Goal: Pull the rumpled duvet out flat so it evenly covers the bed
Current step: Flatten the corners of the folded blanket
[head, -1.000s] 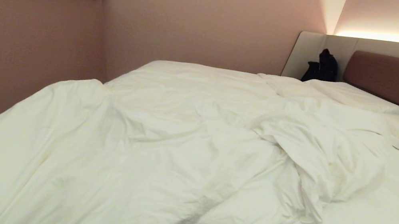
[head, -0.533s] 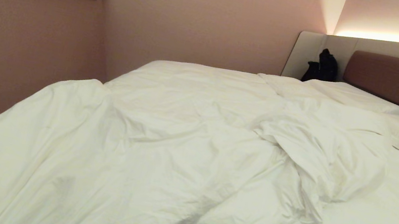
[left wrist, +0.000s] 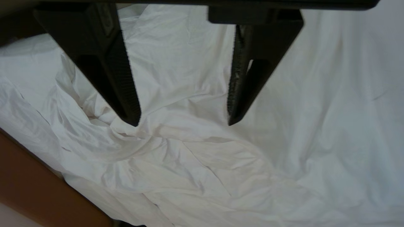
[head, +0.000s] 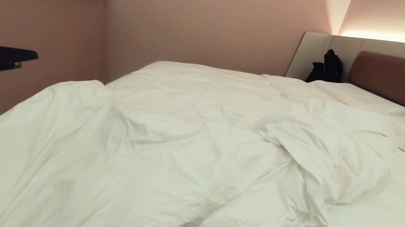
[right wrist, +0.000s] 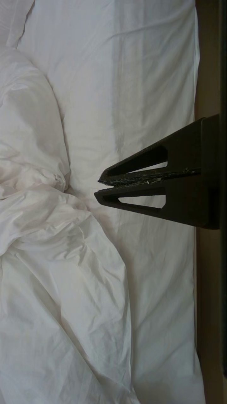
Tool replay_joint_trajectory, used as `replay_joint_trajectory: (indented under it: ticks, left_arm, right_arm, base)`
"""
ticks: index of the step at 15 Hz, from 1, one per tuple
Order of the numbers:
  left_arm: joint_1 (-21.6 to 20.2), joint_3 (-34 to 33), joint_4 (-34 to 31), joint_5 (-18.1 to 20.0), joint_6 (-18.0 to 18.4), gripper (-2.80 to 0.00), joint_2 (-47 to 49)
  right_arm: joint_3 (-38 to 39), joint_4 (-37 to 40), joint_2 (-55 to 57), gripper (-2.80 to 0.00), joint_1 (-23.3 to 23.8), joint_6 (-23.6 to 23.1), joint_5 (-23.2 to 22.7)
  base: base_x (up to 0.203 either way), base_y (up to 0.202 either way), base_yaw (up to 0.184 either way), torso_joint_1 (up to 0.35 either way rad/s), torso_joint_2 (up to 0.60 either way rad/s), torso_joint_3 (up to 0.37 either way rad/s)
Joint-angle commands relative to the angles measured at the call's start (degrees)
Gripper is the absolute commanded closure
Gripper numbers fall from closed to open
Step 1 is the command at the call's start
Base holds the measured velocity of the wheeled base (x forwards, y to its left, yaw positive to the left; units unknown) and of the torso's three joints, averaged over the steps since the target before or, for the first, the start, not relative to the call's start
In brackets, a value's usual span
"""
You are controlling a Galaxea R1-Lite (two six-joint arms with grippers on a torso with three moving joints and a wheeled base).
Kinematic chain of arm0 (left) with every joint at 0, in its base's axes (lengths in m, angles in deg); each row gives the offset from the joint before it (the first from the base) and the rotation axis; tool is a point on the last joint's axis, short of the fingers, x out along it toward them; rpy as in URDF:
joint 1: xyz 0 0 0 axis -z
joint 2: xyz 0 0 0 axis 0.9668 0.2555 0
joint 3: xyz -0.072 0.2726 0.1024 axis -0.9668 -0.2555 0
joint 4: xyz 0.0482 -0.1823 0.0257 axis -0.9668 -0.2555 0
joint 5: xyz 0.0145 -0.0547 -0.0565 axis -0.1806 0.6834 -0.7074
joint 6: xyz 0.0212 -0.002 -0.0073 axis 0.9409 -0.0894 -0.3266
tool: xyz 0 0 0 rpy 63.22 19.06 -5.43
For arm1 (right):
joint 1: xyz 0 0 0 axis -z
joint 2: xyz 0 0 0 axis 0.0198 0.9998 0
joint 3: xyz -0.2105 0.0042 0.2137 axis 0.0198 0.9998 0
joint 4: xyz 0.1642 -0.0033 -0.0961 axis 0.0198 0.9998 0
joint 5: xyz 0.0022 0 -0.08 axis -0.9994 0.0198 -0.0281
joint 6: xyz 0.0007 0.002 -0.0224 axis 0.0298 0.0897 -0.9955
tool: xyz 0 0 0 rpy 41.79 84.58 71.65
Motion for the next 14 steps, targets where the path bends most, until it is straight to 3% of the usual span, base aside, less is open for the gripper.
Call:
replay_joint_trajectory:
  ticks: [1,7,10,14]
  left_arm:
    - [2.4,-0.17,2.61,0.18,-0.28,0.0,4.89]
    - [2.97,-1.26,4.23,-0.71,-0.14,0.0,8.71]
    - [2.97,-4.68,4.17,-5.65,0.07,0.0,3.58]
    - [2.9,-7.85,2.86,-8.99,0.06,0.0,-6.14]
  right_arm:
    - [-0.02,0.0,0.04,0.0,-0.04,-0.02,-0.06]
    - [0.02,0.06,0.04,0.0,-0.02,-0.01,-0.06]
    - [-0.06,0.06,0.04,0.0,-0.02,-0.01,-0.06]
    - [0.02,0.06,0.04,0.0,-0.02,-0.01,0.02]
  base:
    - [0.0,0.0,0.0,0.0,0.0,0.0]
    - [0.0,0.0,0.0,0.0,0.0,0.0]
    - [0.0,0.0,0.0,0.0,0.0,0.0]
    - [0.0,0.0,0.0,0.0,0.0,0.0]
